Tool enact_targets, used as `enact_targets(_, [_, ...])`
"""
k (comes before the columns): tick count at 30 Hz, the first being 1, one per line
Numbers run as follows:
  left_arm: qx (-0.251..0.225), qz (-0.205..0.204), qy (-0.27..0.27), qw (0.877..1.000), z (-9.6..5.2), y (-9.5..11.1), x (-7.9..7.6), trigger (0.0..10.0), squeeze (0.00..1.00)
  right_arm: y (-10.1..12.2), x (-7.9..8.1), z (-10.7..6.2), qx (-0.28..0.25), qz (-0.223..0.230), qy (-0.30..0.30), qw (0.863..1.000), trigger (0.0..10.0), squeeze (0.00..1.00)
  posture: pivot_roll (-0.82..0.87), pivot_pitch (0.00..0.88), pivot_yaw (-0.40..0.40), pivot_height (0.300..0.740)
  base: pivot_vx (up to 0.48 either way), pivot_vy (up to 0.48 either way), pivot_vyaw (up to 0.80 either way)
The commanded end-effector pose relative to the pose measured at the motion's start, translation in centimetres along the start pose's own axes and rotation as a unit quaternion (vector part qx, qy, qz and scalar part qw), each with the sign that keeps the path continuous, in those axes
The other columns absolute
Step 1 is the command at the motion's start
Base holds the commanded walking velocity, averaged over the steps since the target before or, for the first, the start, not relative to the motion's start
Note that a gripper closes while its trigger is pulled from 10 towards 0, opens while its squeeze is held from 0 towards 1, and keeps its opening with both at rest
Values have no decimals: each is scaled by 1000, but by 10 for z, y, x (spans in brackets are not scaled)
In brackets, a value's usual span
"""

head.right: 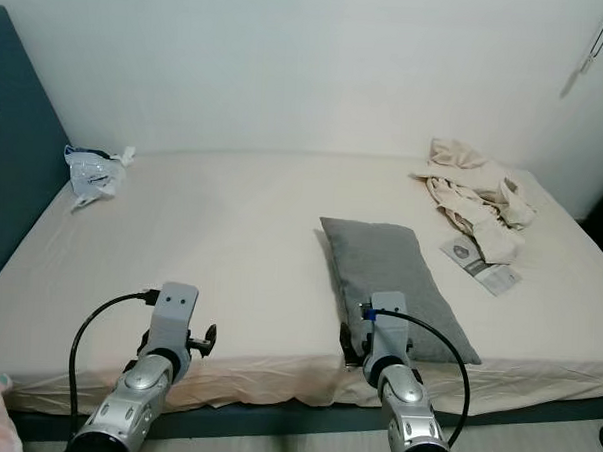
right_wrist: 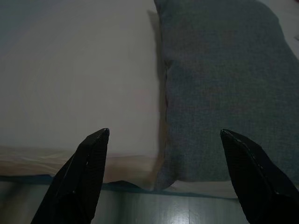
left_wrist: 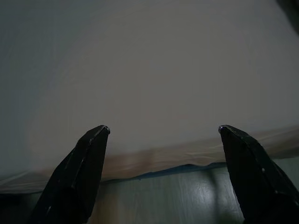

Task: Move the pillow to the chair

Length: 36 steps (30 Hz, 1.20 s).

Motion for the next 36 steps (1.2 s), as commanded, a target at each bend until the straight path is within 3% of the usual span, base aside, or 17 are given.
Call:
enact_targets(1, [5,10,2,1000,0,-3,3,10000,0,0,1,1,2,-12,-4,1000,10000,0,-79,72,-43,740,0,0,0])
enact_targets(13, [-1,15,3,1000,1,0,1,10000,0,2,3,2,-1,-21,-2,1000,10000,0,-83,75,-41,740,0,-20,0])
enact_targets(36, [11,1,-8,1000,0,-4,-7,10000,0,1,-2,0,1,-23,-7,1000,10000,0,-97,98,-39,740,0,-370,0])
Point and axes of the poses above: a point about 5 cm out from each wrist's last joint towards the gripper, its own z axis pointing out of the wrist towards the gripper, its own y axis along the axis of the wrist's last joint, x = y × z, the point moved 3 cm from there along z, pointing out of the wrist towards the gripper, and after that the axes turned 7 degrees about z, right-handed, at the moved point
